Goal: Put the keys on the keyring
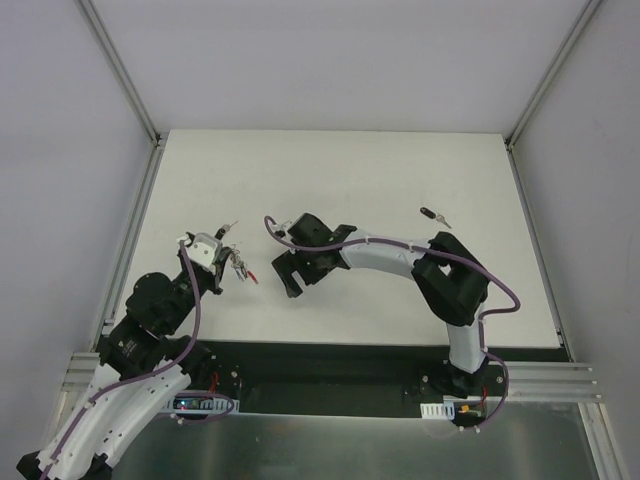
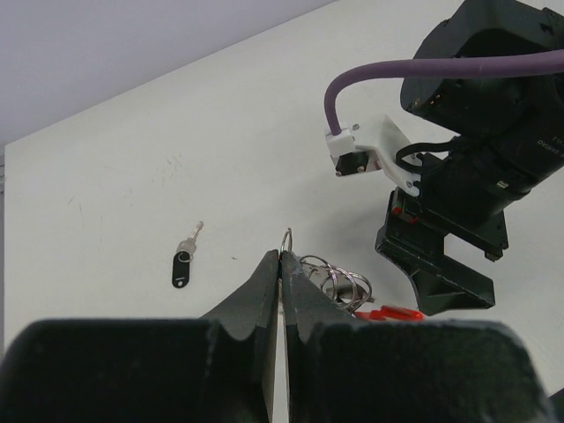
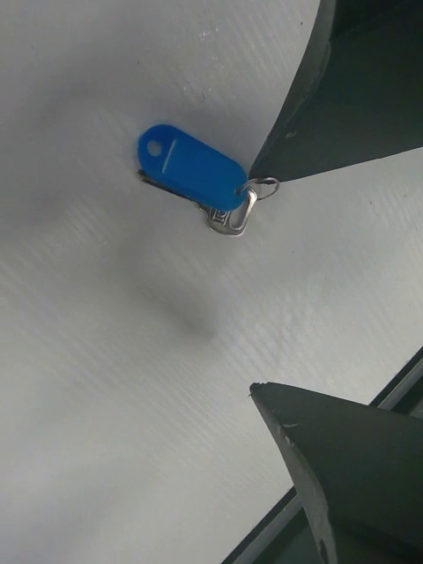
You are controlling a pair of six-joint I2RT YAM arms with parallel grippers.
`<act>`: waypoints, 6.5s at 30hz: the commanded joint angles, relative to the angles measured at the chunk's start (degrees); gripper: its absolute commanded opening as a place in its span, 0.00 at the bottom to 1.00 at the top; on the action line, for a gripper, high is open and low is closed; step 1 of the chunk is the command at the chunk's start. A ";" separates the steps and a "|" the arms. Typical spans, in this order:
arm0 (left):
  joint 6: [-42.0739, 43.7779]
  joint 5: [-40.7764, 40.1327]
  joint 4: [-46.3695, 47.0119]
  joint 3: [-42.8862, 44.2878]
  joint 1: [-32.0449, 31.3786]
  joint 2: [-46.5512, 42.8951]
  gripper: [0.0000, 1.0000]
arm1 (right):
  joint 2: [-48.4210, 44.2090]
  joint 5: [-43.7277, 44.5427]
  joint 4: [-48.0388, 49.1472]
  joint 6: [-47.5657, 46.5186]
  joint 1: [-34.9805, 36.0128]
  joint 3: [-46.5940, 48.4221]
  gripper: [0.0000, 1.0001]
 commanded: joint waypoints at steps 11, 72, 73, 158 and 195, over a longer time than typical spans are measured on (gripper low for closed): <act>-0.49 2.09 1.83 0.06 2.68 -0.53 0.00 | -3.39 -0.46 -3.26 -1.73 2.72 7.34 0.99; -2.42 8.24 1.92 0.32 6.90 1.94 0.00 | -9.37 -4.67 1.22 1.44 -2.99 -8.92 0.99; -2.33 8.33 1.92 0.32 6.90 1.85 0.00 | -9.72 -3.80 1.40 -0.06 -2.99 -8.66 0.99; -2.42 12.64 3.59 -0.47 9.01 -0.97 0.00 | 14.18 -14.42 -28.48 -38.66 -4.84 27.64 0.24; -3.03 14.75 3.59 -0.29 10.59 0.62 0.00 | 8.56 -11.17 -22.68 -36.64 -5.98 21.32 0.35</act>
